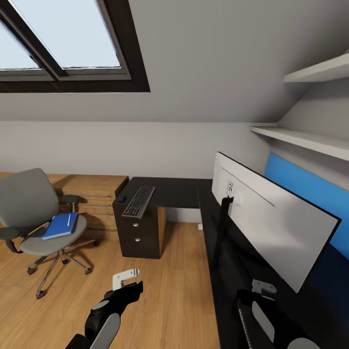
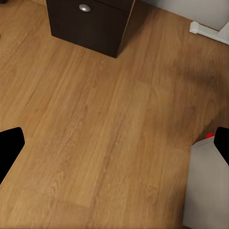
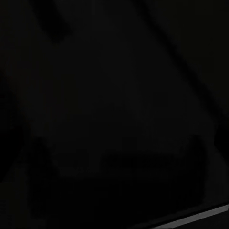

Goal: In the bedroom, organize the workspace by keeping the computer under the desk, ensuring the monitor is on the desk, placing the keyboard on the desk next to the monitor, placing the mouse on the desk next to the keyboard, moving the folder from the swivel chair onto the desk next to the mouse, stacking the notebook on top of the folder with the pen on top of the notebook, and positioning the swivel chair next to the desk.

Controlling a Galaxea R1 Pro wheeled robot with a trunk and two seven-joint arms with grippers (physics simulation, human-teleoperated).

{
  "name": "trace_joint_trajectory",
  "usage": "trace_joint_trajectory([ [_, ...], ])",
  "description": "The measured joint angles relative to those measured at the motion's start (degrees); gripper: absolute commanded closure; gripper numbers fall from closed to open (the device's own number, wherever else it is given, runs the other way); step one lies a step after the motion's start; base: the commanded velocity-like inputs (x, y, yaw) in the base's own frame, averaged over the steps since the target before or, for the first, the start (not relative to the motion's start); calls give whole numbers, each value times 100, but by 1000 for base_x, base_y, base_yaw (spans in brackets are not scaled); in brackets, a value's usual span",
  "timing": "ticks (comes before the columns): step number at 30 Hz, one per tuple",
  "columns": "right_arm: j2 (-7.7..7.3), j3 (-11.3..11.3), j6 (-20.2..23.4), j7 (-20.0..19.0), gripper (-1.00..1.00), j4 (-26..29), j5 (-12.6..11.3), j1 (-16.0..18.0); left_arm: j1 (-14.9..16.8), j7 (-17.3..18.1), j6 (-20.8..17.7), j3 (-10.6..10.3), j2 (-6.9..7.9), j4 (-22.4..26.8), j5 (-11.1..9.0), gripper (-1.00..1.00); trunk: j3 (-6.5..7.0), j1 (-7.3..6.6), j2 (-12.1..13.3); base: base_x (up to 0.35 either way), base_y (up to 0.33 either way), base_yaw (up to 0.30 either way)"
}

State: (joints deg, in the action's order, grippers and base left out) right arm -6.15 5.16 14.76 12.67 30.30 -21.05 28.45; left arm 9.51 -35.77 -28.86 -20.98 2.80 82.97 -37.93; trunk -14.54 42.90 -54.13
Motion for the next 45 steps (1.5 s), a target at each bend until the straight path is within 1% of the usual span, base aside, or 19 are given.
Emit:
trace_joint_trajectory([
  [2,-7,-1,9,1,-100,-14,0,27,0,-4,0,-4,-3,0,-1,-100,-36,44,-80,0,0,0],
  [8,-13,-2,3,-5,-100,-260,-2,163,0,1,0,-6,-4,0,-7,-100,-36,45,-82,0,0,0],
  [11,-13,-2,0,-5,-100,-279,-1,182,0,-1,0,-6,-4,0,-10,-100,-37,45,-82,0,0,0],
  [28,-16,-2,7,-6,-100,-291,2,201,1,-3,1,-6,-4,-1,-16,-100,-37,46,-82,-24,0,0],
  [31,-14,-2,-1,-8,-100,-287,-6,204,0,-4,0,-6,-4,0,-17,-100,-89,110,-201,-17,0,0],
  [45,-1,21,-40,-15,-100,-257,7,200,0,3,-8,-6,-3,-8,-41,-100,-91,111,-202,-2,0,0],
])
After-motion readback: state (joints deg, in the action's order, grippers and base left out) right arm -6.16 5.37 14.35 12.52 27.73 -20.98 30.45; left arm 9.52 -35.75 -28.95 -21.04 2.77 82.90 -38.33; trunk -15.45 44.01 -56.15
